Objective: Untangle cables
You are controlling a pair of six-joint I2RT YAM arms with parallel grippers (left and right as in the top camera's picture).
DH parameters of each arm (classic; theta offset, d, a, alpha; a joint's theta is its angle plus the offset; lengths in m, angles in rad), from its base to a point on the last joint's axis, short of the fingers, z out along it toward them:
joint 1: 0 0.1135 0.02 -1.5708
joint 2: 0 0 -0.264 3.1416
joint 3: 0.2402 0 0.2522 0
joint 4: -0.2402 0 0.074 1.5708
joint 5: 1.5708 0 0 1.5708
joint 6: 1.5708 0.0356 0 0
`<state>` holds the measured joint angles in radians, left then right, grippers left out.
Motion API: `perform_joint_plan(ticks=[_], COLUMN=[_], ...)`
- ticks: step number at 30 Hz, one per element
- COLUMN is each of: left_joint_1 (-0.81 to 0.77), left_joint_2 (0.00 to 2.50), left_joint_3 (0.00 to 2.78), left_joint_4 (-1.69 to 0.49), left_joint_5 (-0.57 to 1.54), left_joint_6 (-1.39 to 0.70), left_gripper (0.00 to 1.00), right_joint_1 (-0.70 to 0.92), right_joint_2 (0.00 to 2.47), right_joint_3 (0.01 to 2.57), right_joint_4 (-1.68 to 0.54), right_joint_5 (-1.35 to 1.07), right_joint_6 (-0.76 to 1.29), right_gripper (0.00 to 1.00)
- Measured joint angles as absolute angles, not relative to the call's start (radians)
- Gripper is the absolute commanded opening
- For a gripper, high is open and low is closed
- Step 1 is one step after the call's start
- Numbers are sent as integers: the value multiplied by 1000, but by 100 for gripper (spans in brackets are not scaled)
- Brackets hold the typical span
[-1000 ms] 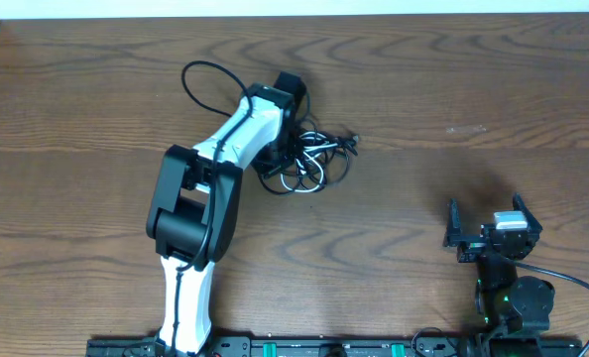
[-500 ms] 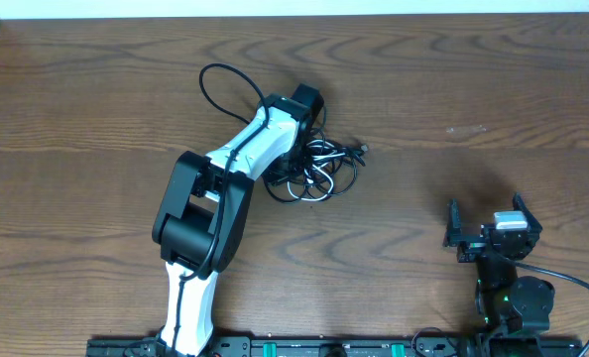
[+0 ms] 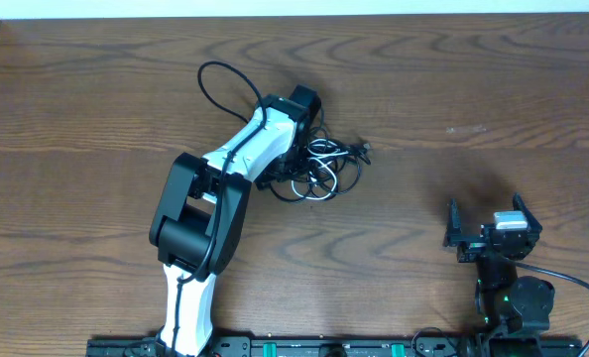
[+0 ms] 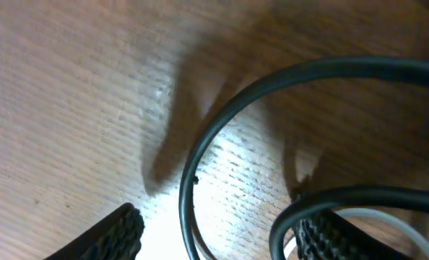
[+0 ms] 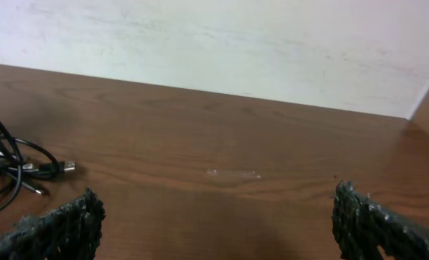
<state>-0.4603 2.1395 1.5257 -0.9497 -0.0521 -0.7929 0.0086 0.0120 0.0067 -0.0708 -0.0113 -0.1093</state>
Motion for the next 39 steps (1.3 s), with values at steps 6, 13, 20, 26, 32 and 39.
perform_joint_plan(ticks=[6, 13, 20, 26, 32, 39], left_joint_1=[-460, -460, -452, -451, -447, -447], left_joint_2=[2133, 2064, 1815, 1713, 1716, 1719], left_joint_3=[1524, 1481, 1480, 1480, 1480, 1480], left_joint_4=[-945, -947, -942, -941, -937, -935], left_joint_5=[-55, -56, -75, -85, -86, -100], left_joint_6=[-672, -595, -562, -552, -549, -533], left_gripper=[72, 85, 87, 88, 88, 88], right_joint_1=[9, 9, 8, 8, 8, 8], right_joint_2=[12, 12, 12, 12, 12, 12], right_joint_3=[7, 7, 7, 7, 7, 7], right_joint_4=[-71, -71, -71, -71, -71, -71], right_joint_5=[-11, -11, -11, -11, -11, -11], right_joint_6=[-110, -110, -110, -110, -110, -110], right_gripper=[99, 99, 99, 99, 99, 99])
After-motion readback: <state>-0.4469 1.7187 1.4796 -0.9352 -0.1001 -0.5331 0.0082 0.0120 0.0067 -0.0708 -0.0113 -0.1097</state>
